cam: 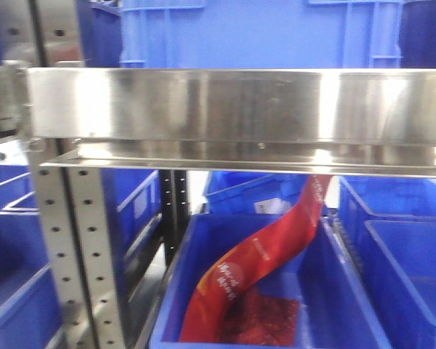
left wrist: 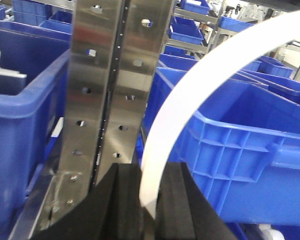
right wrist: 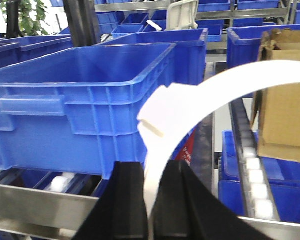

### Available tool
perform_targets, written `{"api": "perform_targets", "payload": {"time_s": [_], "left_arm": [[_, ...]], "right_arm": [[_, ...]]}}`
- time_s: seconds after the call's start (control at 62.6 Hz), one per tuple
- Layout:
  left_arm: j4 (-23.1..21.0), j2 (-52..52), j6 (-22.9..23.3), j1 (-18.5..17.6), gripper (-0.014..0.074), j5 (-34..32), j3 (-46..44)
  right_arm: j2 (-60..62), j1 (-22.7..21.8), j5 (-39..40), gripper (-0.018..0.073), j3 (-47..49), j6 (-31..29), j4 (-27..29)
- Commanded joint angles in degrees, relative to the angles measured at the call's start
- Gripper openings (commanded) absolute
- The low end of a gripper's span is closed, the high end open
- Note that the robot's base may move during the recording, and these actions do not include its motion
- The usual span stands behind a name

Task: Grab PVC pipe and place in blue bin
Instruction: 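Move the held clamp over the blue bin with both grippers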

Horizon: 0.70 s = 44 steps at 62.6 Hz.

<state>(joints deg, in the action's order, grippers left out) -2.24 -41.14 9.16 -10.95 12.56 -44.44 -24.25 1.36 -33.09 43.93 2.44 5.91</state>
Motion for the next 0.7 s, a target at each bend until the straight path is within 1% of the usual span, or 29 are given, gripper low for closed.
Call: {"api": "perform_targets", "payload": {"time_s": [0.0,0.687], "left_arm": [[0.02,0.27,0.13,-0.1,-0.0111,-1.59,-0.24],[0.02,0.27,0.13,-0.1,-0.0111,-1.59,-0.24]], "right_arm": [[0.22,-0.02,1.71,-0.0168,0.0,-0.45,-0.2],[0.22,-0.02,1.71,-0.0168,0.0,-0.45,-0.2]]}}
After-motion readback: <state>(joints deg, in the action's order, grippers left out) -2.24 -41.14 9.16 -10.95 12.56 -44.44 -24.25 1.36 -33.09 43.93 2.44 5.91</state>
